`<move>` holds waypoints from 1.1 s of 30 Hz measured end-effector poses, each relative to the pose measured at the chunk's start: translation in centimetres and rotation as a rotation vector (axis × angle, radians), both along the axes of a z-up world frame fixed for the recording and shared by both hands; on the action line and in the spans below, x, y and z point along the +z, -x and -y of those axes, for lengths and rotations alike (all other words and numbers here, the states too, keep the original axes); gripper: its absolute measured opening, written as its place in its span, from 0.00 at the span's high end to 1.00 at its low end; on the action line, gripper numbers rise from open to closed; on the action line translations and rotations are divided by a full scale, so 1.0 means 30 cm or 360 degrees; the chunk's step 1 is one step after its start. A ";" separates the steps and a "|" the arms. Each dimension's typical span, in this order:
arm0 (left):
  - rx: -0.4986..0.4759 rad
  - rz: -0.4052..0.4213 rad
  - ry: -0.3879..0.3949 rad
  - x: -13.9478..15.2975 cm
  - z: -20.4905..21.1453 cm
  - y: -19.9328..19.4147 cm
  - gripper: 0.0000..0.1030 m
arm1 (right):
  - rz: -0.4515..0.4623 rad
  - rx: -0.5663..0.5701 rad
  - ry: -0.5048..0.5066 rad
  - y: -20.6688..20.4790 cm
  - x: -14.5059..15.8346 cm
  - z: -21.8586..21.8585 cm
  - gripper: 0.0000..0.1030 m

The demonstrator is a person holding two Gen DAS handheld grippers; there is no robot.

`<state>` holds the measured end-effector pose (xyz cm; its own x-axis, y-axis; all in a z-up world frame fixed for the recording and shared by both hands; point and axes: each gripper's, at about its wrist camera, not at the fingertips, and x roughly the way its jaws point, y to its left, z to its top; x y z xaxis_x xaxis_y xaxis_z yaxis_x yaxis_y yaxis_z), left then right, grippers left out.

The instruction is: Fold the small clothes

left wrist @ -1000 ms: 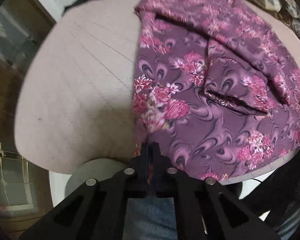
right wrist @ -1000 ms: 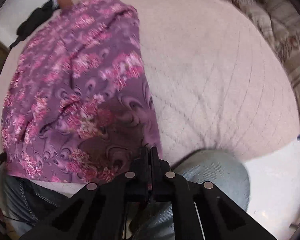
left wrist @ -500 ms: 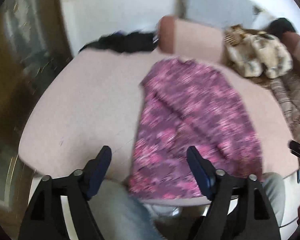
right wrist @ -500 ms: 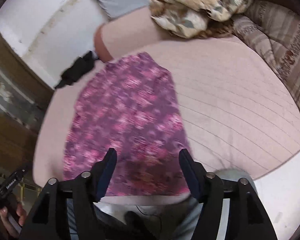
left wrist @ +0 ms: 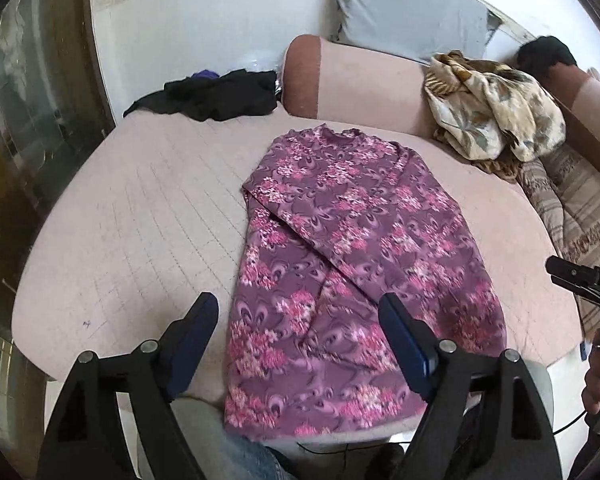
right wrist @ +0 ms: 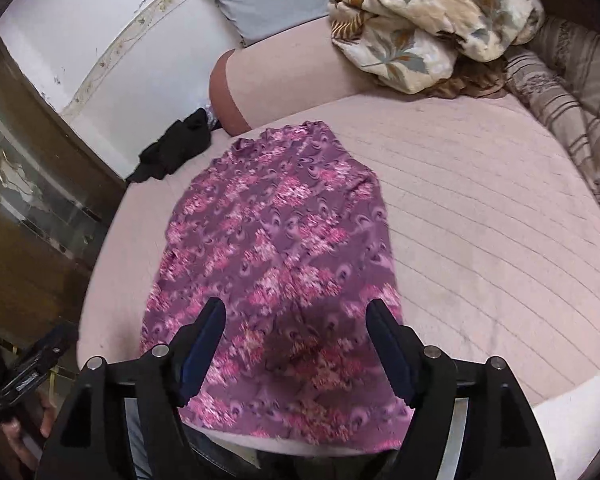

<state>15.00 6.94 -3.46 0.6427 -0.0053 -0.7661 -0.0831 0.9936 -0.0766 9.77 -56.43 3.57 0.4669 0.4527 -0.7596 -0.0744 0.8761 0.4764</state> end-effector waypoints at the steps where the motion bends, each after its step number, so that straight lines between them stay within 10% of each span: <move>1: 0.0011 -0.0006 -0.0003 -0.008 -0.012 -0.021 0.21 | -0.0011 0.0016 -0.0037 -0.024 -0.008 0.002 0.25; 10: 0.0116 -0.0133 0.0175 -0.120 -0.168 -0.402 0.21 | -0.0086 0.0126 -0.0130 -0.386 -0.114 -0.001 0.25; 17: 0.0067 -0.0254 0.0002 -0.229 -0.196 -0.852 0.21 | -0.0175 0.0220 0.0069 -0.743 -0.313 -0.030 0.26; 25: -0.0069 -0.0348 0.0100 -0.358 -0.183 -1.270 0.21 | -0.0221 0.0274 0.0003 -1.125 -0.482 -0.093 0.34; 33: -0.0204 -0.0445 0.0087 -0.486 -0.187 -1.491 0.48 | -0.0213 0.0327 -0.0081 -1.371 -0.566 -0.180 0.41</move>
